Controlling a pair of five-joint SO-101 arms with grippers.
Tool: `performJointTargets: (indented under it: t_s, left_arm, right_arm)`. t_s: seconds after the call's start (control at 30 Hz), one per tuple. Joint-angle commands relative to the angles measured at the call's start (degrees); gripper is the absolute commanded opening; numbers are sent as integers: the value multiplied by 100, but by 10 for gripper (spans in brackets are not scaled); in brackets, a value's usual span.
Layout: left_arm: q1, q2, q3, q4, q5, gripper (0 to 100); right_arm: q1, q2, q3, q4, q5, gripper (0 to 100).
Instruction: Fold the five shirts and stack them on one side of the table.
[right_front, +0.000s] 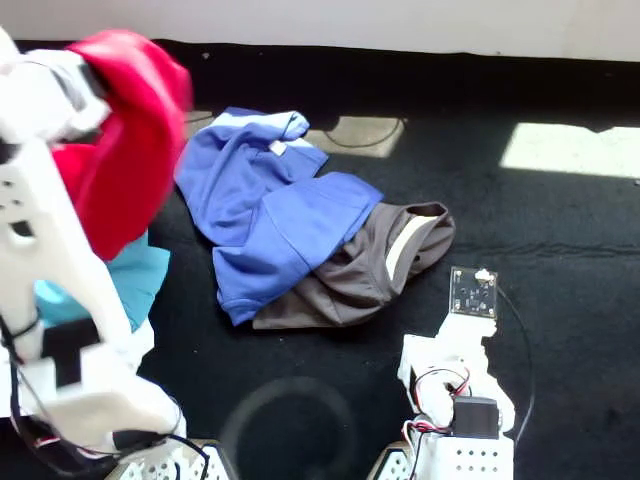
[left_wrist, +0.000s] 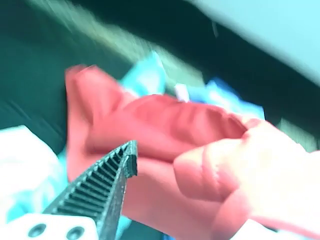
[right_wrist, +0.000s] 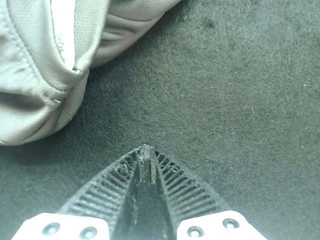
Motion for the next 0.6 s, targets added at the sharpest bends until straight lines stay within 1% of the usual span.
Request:
performJointTargets:
  t_s: [0.0, 0.07, 0.1, 0.17, 0.23, 0.3, 0.33, 0.4, 0.47, 0.53, 0.57]
  left_arm:
    - [505, -866, 2035, -62, 44, 470]
    - [426, -1015, 2659, -325, 53, 512]
    - [242, -1068, 2862, -484, 62, 524]
    - [-268, -1138, 3108, -782, 26, 525]
    - [-919, -1138, 3213, -1011, 26, 489]
    - [-1596, -1077, 3240, -1125, 9, 390]
    - [-1956, -1077, 3266, -1187, 9, 320]
    - [-2659, -1077, 3380, -1424, -79, 149]
    - [-3354, -1077, 3424, -1802, -352, 0]
    - [-4101, -1077, 3415, -2154, -501, 38]
    - [-4470, -1086, 3371, -2347, -501, 40]
  right_arm:
    - [-31, -22, 743, 13, -35, 7]
    - [-31, -22, 743, 13, -35, 7]
    - [-31, -22, 743, 13, -35, 7]
    - [-31, -22, 743, 13, -35, 7]
    - [-31, -22, 743, 13, -35, 7]
    - [-31, -22, 743, 13, -35, 7]
    - [-31, -22, 743, 13, -35, 7]
    - [-31, -22, 743, 13, -35, 7]
    - [-31, -22, 743, 13, -35, 7]
    - [-31, -22, 743, 13, -35, 7]
    - [-31, -22, 743, 13, -35, 7]
